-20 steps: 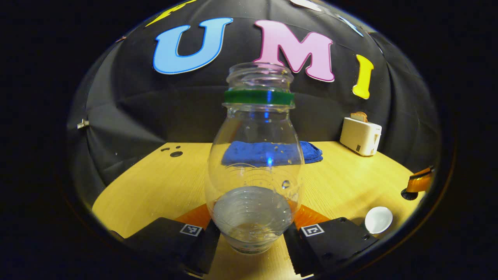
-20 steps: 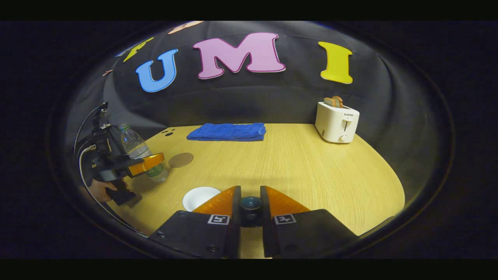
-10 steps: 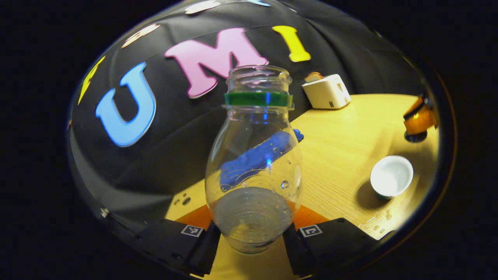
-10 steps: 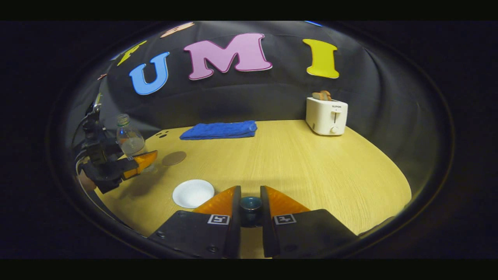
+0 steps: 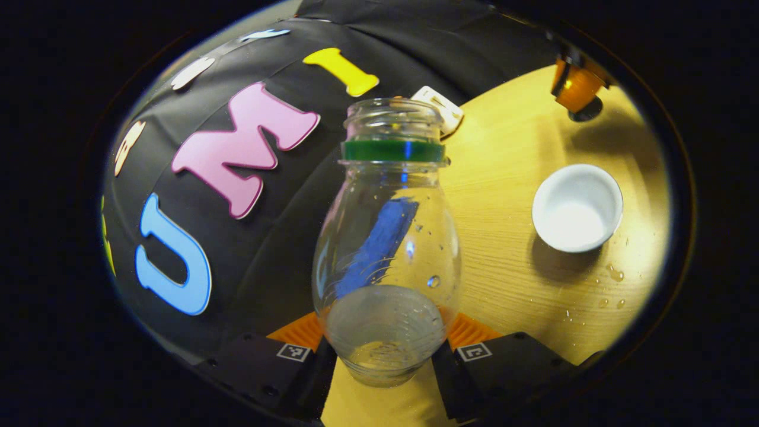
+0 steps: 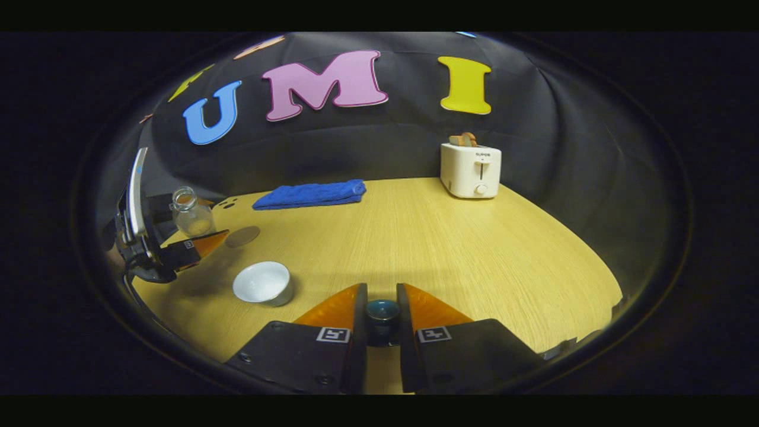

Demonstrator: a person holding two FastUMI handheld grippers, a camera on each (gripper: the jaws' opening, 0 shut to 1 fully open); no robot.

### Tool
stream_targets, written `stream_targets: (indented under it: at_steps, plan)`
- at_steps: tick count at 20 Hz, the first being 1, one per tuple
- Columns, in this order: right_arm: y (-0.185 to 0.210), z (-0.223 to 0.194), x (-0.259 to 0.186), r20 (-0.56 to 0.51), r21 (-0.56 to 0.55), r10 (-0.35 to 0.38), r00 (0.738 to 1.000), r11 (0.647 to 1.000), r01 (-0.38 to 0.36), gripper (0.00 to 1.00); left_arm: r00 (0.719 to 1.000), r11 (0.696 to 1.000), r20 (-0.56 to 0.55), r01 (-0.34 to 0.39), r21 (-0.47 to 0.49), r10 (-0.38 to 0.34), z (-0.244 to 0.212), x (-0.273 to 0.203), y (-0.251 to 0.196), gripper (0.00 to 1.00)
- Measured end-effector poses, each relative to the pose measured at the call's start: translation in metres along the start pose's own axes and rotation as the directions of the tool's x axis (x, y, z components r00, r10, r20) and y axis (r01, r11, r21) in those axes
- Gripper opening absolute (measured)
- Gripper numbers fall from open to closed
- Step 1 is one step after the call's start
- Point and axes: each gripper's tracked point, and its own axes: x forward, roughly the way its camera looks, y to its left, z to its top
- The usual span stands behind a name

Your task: Open the teacup lid with one hand, grasp the water bottle and pour water into the teacup with the other hand; after pouring, place the water bottle on the coaster and then close the teacup lid.

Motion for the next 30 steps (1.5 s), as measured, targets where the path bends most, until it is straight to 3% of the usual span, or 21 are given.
stream_targets:
  at_steps: [5,10,14,15,16,19,20,22,24,25,30]
  plan:
    - [-0.009,-0.016,0.000,-0.034,-0.006,-0.020,0.999,1.000,0.020,0.27,0.997,0.982,-0.027,0.074,0.175,-0.070,-0.010,0.007,-0.022,0.74]
    - [-0.008,-0.020,-0.001,-0.043,0.000,-0.021,0.999,1.000,0.021,0.27,0.995,0.932,-0.023,0.103,0.347,-0.102,-0.009,0.006,-0.029,0.74]
    - [-0.005,-0.019,0.000,-0.038,0.004,-0.010,0.999,1.000,0.010,0.27,0.993,0.896,-0.008,0.112,0.430,-0.120,-0.002,0.014,-0.033,0.74]
    - [-0.004,-0.019,0.000,-0.039,0.006,-0.007,0.999,1.000,0.008,0.22,0.992,0.883,-0.005,0.114,0.455,-0.125,0.001,0.016,-0.034,0.74]
    - [-0.004,-0.020,0.000,-0.040,0.008,-0.006,0.999,1.000,0.006,0.27,0.991,0.873,-0.003,0.121,0.473,-0.136,0.003,0.020,-0.037,0.74]
    - [-0.004,-0.020,-0.003,-0.038,0.008,0.001,0.999,1.000,-0.001,0.27,0.988,0.840,0.010,0.125,0.528,-0.153,0.011,0.023,-0.038,0.74]
    - [-0.004,-0.021,-0.004,-0.037,0.006,0.003,0.999,1.000,-0.003,0.22,0.988,0.828,0.010,0.126,0.546,-0.157,0.012,0.024,-0.037,0.74]
    - [-0.004,-0.022,-0.005,-0.037,0.008,0.007,0.999,1.000,-0.007,0.27,0.987,0.809,0.014,0.121,0.576,-0.158,0.012,0.025,-0.036,0.74]
    - [-0.003,-0.022,-0.006,-0.026,0.031,0.012,1.000,0.999,-0.011,0.22,0.986,0.789,0.007,0.128,0.601,-0.165,0.009,0.026,-0.036,0.74]
    - [-0.002,-0.022,-0.007,-0.020,0.041,0.015,1.000,0.999,-0.014,0.26,0.985,0.778,-0.009,0.141,0.613,-0.172,0.007,0.027,-0.034,0.74]
    - [-0.001,-0.024,-0.010,-0.025,0.024,0.023,0.999,0.999,-0.022,0.27,0.980,0.722,-0.032,0.165,0.672,-0.194,0.010,0.036,-0.033,0.74]
